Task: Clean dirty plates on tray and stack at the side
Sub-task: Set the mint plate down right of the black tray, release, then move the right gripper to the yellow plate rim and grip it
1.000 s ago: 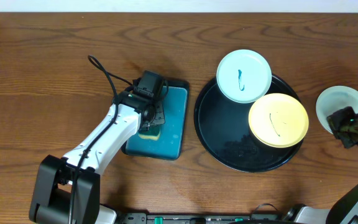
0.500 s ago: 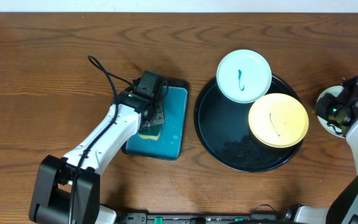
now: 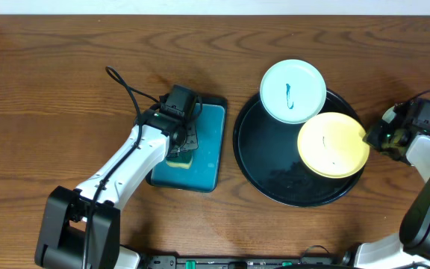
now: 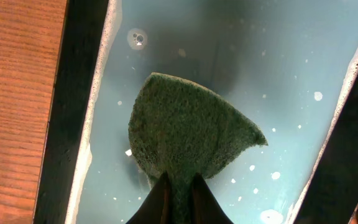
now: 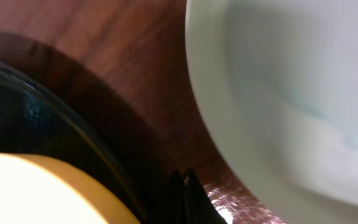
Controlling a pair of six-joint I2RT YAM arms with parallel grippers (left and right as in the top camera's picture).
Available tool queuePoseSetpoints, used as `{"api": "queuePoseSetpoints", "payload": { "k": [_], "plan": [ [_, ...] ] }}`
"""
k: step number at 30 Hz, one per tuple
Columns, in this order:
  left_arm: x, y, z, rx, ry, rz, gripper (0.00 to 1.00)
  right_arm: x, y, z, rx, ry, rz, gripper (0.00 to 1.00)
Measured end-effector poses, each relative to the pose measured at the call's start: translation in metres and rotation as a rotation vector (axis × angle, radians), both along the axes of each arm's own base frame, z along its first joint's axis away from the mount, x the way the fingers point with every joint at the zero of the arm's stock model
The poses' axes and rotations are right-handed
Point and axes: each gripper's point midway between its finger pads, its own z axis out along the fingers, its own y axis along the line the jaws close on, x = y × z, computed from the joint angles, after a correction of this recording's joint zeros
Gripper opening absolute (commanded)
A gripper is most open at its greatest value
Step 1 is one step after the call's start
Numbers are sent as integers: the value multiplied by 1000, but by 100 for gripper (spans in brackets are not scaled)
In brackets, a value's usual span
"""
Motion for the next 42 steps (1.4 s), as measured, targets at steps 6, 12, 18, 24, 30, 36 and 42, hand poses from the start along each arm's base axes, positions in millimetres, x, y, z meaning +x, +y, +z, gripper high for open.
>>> {"api": "queuePoseSetpoints", "payload": {
  "k": [6,12,18,24,30,36,42],
  "plan": [
    [0,0,0,0,0,0,8,13,8,-4,66,-60,33,1],
    [0,0,0,0,0,0,7,20,26,4,162,-112,81,1],
    [0,0,0,0,0,0,8,20,42,3,192,-101,118,1],
    [0,0,0,0,0,0,7,21,59,3,197,-89,162,1],
    [0,0,0,0,0,0,8,23,82,2,200,-82,223,1],
    [0,0,0,0,0,0,8,22,106,1,204,-65,285,1],
    [0,0,0,0,0,0,7,18,116,-1,208,-44,306,15]
  ]
}}
